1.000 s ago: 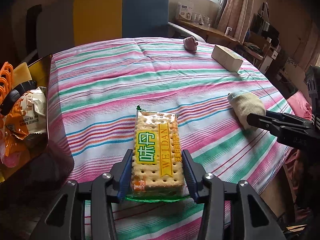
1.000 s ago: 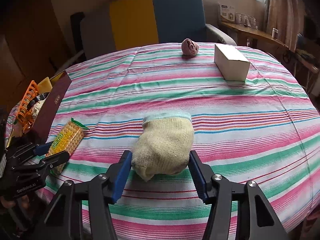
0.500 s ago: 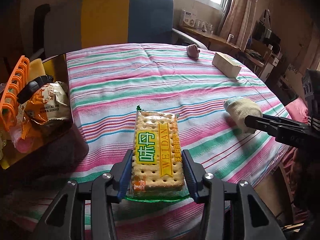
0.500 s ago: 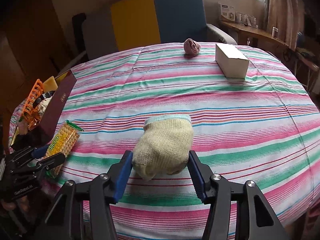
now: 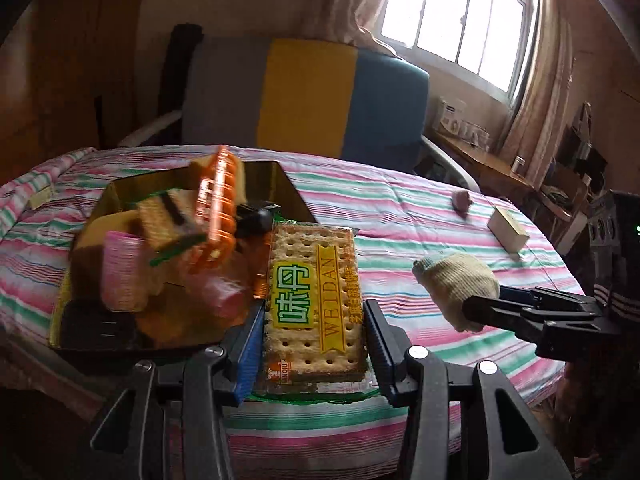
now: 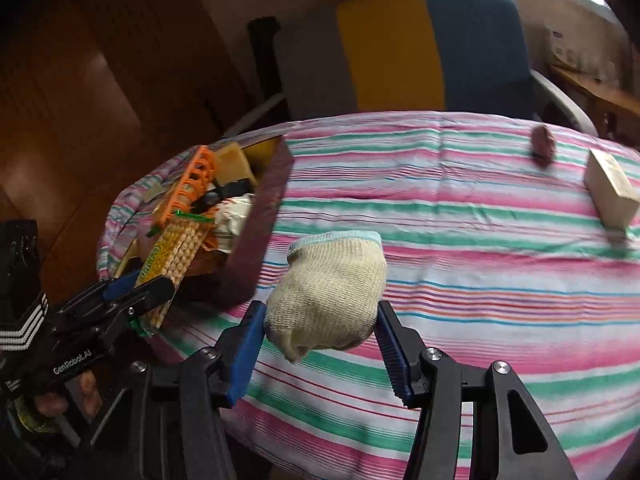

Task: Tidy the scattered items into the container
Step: 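Carry the cracker pack and cream sock into the gold box and open both tools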

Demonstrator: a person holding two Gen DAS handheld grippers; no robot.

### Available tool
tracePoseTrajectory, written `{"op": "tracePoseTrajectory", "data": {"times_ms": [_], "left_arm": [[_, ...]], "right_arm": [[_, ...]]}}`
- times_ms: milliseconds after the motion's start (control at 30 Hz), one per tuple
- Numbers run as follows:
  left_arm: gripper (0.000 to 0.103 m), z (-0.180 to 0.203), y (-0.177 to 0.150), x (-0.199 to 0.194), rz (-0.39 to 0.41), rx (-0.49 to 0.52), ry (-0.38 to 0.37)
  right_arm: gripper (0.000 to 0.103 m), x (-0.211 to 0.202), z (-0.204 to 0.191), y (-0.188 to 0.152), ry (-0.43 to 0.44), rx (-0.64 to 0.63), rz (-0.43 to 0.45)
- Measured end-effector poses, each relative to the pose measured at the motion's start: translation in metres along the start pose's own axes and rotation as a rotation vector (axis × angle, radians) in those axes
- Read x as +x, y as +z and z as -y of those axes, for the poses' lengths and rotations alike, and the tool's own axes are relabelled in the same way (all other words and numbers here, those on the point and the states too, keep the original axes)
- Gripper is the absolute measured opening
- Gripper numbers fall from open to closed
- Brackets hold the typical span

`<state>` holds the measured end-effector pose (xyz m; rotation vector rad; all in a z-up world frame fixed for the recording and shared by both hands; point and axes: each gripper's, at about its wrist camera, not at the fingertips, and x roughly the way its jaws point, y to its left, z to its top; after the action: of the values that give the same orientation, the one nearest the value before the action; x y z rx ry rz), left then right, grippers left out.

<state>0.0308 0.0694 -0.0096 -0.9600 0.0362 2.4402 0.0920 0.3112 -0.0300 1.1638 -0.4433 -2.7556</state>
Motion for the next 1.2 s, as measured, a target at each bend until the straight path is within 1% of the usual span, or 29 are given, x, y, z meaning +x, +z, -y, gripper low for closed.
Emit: {"op": "tracePoseTrajectory", "data": {"times_ms": [133, 267, 367, 467, 567, 633, 867, 1033, 1200], "left_arm": [[0.048, -0.039, 0.007, -0.006, 0.032, -0.070, 0.072], [0.048, -0.065, 0.007, -0.005, 0.042, -0.104, 0.122], [0.048, -0.079, 0.005, -0.006, 0.046, -0.135, 0.134], [0.048, -0.089, 0.004, -0.001, 0.038, -0.142, 0.146], [0.048, -0.099, 0.003, 0.008, 0.019, -0.152, 0.166], [0.048, -0.106, 0.005, 0.016, 0.009, -0.173, 0.166], [0.048, -0.112, 0.016, 0.039, -0.006, -0.156, 0.180], [0.048, -0.115, 0.020, 0.047, -0.014, -0.155, 0.176], [0.048, -0.113, 0.016, 0.049, -0.038, -0.166, 0.172]], "right_arm": [[0.056, 0.019, -0.040, 0.017, 0.059, -0.084, -0.010], [0.056, 0.039, -0.070, 0.031, 0.097, -0.137, -0.026], [0.056, 0.053, -0.089, 0.038, 0.113, -0.176, -0.040], [0.056, 0.067, -0.102, 0.042, 0.124, -0.201, -0.057], [0.056, 0.081, -0.113, 0.048, 0.126, -0.223, -0.070], [0.056, 0.092, -0.119, 0.054, 0.122, -0.237, -0.085], [0.056, 0.126, -0.138, 0.071, 0.109, -0.282, -0.122], [0.056, 0.137, -0.138, 0.074, 0.095, -0.276, -0.130], [0.058, 0.139, -0.135, 0.076, 0.109, -0.264, -0.135]]}}
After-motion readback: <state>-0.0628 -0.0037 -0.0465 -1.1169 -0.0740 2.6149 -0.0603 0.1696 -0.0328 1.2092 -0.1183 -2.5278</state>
